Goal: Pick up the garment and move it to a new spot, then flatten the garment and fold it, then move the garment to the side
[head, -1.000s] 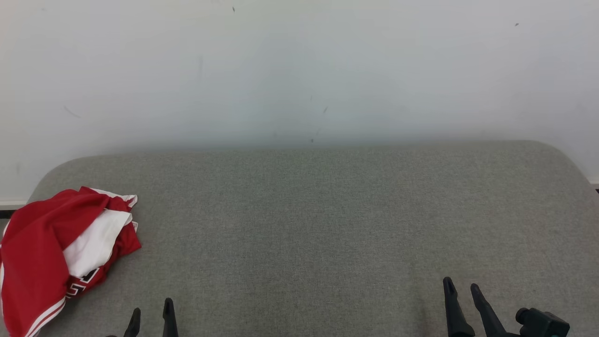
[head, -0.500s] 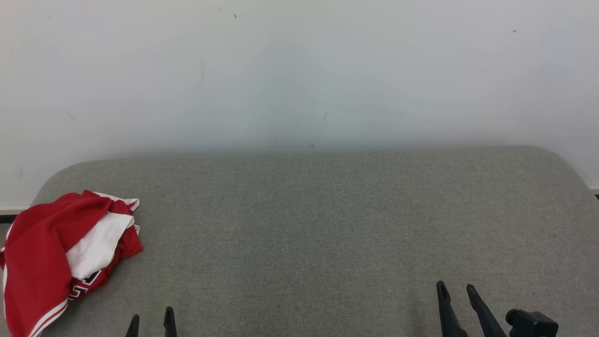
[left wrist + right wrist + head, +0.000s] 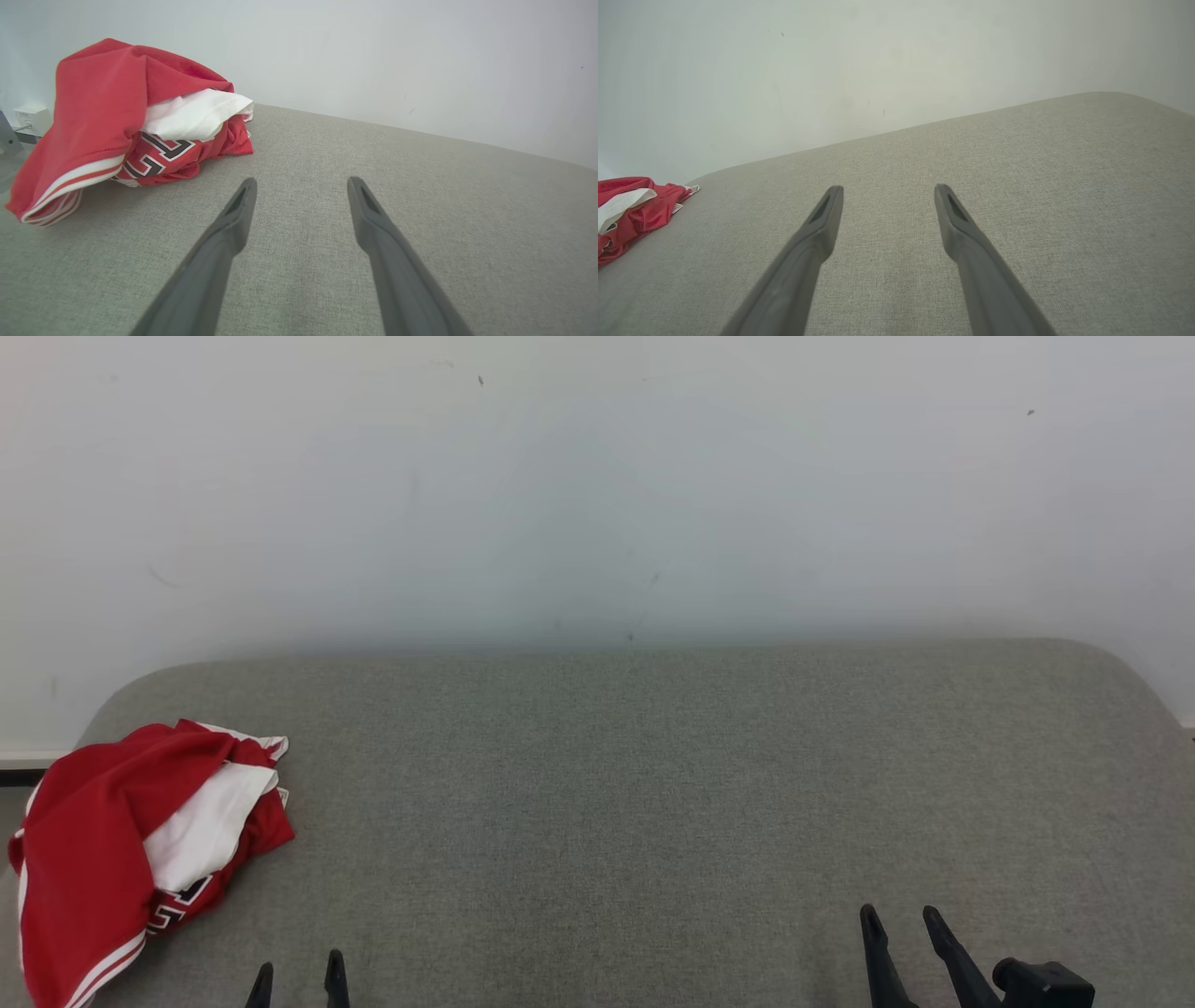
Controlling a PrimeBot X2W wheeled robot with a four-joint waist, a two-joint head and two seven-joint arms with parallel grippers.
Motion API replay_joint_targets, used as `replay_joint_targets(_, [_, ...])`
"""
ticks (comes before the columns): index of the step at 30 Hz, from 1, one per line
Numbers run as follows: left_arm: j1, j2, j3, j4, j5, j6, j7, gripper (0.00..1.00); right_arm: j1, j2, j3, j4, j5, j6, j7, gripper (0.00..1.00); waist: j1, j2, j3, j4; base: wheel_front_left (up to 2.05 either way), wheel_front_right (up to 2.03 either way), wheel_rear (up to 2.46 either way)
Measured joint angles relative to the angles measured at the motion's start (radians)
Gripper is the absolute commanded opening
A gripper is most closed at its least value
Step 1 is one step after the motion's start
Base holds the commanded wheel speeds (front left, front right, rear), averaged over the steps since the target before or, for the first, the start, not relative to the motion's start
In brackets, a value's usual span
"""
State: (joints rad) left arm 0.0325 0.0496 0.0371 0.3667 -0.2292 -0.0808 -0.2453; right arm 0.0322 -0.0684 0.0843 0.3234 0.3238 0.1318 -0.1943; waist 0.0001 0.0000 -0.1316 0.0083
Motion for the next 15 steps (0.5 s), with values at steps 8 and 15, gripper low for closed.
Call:
replay_joint_targets(8, [0.003,0.0,-0.001,0.0,0.05,-0.001,-0.012,1.0,0.004,0.002,0.011,0.004,-0.045,0.0,-0.014,1.0,0.0,0.0002,-0.007,-0.003,0.0,0.0,0.0])
replay_joint_targets(15, [0.003,0.0,-0.006,0.001,0.06,0.002,-0.017,1.0,0.005,0.005,0.01,0.008,-0.063,0.0,-0.018,1.0,0.0,0.0001,-0.008,-0.006,0.0,0.0,0.0])
